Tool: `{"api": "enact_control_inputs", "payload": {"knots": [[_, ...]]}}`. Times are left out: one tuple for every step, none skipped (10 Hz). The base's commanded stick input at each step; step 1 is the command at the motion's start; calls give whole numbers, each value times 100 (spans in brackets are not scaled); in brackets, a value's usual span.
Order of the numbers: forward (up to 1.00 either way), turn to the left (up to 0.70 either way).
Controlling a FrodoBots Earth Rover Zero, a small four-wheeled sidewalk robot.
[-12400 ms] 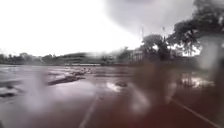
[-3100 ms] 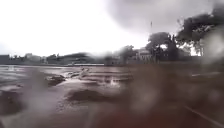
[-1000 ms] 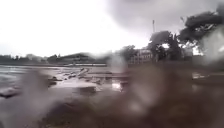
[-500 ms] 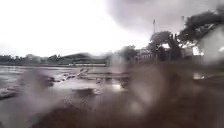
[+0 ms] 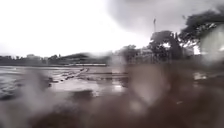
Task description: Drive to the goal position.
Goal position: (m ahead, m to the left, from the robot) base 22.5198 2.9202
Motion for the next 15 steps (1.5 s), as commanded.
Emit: {"api": "enact_control_inputs", "payload": {"knots": [[45,0],[45,0],[45,0],[45,0],[45,0],[45,0],[45,0],[45,0],[45,0],[45,0],[45,0],[45,0],[45,0],[45,0],[45,0]]}}
